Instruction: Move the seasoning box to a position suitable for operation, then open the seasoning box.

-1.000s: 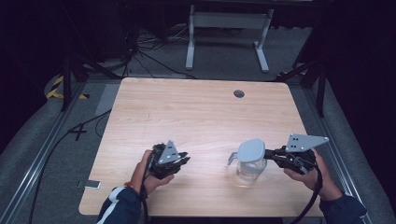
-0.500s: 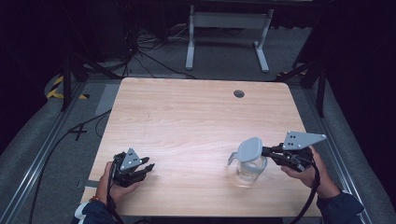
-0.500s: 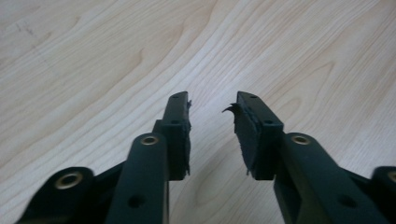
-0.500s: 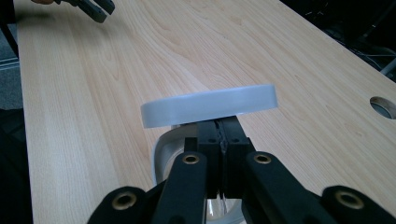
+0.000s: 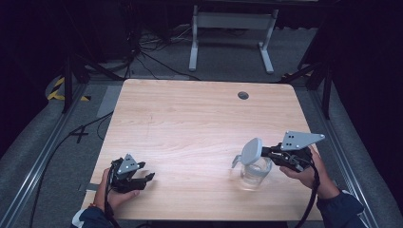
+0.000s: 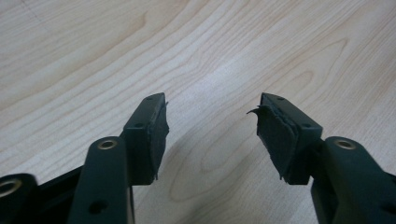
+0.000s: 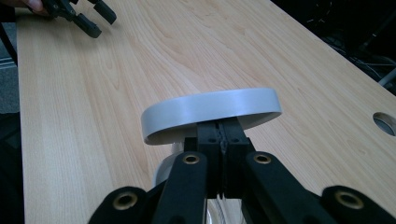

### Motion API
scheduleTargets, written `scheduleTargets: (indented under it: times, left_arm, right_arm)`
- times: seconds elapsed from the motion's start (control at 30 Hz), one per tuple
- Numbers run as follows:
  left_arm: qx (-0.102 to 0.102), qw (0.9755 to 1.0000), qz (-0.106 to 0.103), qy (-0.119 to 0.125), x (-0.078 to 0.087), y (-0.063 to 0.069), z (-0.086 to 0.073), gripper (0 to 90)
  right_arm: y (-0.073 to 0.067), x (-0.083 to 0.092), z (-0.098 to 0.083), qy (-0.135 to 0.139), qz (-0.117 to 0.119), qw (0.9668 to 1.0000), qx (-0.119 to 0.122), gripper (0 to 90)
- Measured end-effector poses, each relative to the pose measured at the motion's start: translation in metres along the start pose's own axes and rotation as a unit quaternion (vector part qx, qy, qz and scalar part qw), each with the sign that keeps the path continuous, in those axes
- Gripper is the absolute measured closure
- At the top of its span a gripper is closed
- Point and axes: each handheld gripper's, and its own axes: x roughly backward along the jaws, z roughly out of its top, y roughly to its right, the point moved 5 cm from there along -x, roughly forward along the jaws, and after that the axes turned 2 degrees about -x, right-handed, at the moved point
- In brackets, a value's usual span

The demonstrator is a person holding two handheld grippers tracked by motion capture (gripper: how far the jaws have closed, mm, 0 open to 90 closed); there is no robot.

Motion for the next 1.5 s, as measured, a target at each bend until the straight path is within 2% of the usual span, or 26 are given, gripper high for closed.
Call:
scheduleTargets:
  times: [0.13,0.2,0.27,0.3,0.37,0.5,0.57,0.73,1.03,1.17,1.5]
  left_arm:
    - [0.002,0.9999,-0.001,-0.013,-0.002,0.002,-0.004,41.0]
    - [0.006,0.9999,-0.004,-0.010,-0.003,0.003,-0.005,40.9]
    - [-0.002,0.9999,-0.005,-0.015,-0.003,0.002,-0.006,40.5]
    - [0.008,0.9998,-0.007,-0.014,-0.003,0.004,-0.007,40.2]
    - [0.014,0.9998,-0.012,-0.008,-0.003,0.004,-0.009,39.8]
    - [0.013,0.9999,-0.006,-0.008,-0.003,0.003,-0.010,37.9]
    - [0.001,0.9999,-0.001,-0.012,-0.002,0.003,-0.012,36.6]
    - [0.003,0.9999,0.003,-0.010,-0.003,0.002,-0.012,33.6]
    - [0.003,0.9999,0.002,-0.012,-0.004,0.000,-0.011,31.5]
    - [0.003,0.9999,0.004,-0.012,-0.004,0.000,-0.011,31.9]
    - [0.002,0.9999,0.005,-0.012,-0.004,-0.001,-0.011,31.5]
  right_arm:
    - [-0.002,-0.003,0.004,0.004,0.005,1.0000,0.003,89.4]
    - [-0.003,-0.005,0.006,0.005,0.007,0.9999,0.007,89.4]
    - [-0.004,-0.007,0.008,0.006,0.010,0.9999,0.010,89.4]
    - [-0.004,-0.007,0.009,0.006,0.011,0.9999,0.011,89.4]
    - [-0.005,-0.010,0.010,0.006,0.013,0.9998,0.013,89.4]
    - [-0.005,-0.013,0.010,0.005,0.016,0.9997,0.016,89.4]
    - [-0.005,-0.013,0.010,0.005,0.017,0.9997,0.016,89.3]
    - [-0.004,-0.013,0.009,0.006,0.021,0.9997,0.013,89.3]
    - [0.002,-0.009,0.003,0.002,0.011,0.9997,0.022,88.8]
    - [0.005,-0.005,0.002,0.002,0.005,0.9998,0.018,87.7]
    - [0.006,-0.006,-0.001,-0.003,0.006,0.9998,0.020,86.7]
